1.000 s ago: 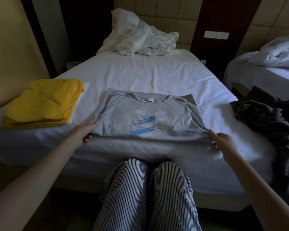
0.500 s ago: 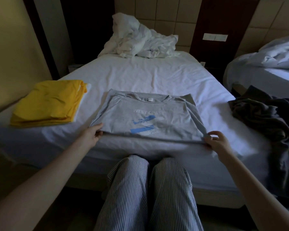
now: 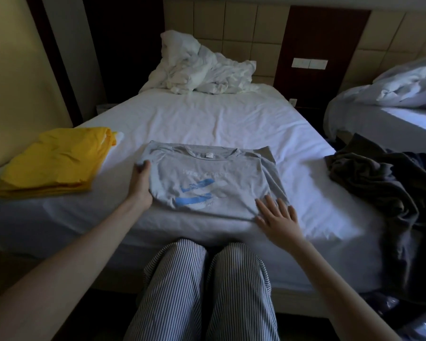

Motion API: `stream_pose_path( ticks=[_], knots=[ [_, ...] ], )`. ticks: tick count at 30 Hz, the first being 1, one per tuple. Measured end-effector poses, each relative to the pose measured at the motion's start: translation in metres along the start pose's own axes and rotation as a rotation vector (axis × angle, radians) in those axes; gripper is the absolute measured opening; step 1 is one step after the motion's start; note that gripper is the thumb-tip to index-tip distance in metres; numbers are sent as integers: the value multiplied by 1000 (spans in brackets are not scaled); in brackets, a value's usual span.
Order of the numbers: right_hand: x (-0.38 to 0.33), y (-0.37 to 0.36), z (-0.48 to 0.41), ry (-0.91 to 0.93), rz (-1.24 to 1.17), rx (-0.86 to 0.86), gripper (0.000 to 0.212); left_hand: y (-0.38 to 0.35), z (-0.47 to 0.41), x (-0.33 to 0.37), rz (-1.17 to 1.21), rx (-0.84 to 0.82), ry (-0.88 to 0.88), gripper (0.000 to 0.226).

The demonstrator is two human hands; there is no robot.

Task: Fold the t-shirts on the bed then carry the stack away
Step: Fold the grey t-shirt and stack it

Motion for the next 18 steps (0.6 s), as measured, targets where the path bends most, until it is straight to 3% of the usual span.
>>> stream_pose_path(
  ticks=[3,6,8,10,13,15,18],
  knots=[
    [9,-7,2,21,-11,-26,110,-66,12,12,-209,-177,-152,27],
    [24,1,6,7,-102,-44,87,-150,41,4,-521,-476,-305,27],
    [38,4,9,-53,-182,37,81,-194,65,-26,-772,-689,-287,37],
    [56,4,14,-171,-274,170,61,-217,91,-70,-1107,-849,-280,50],
    [77,4,22,-337,-359,342,44,-212,122,-130,-1652,-901,-494,50],
    [77,9,25,-356,-413,418,46,-207,129,-144,-1737,-889,-555,58],
    [63,23,19,-246,-438,508,46,-212,115,-114,-1559,-1044,-360,58]
  ],
)
Point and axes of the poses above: each hand's wrist, its own z-axis away from the middle knuckle, its own y-axis out of the back of the hand, x = y × z, the point moved 2 cm from there along -z, towards the middle knuckle, and after that the axes turned 1 degree about y, right-handed, at the moved point
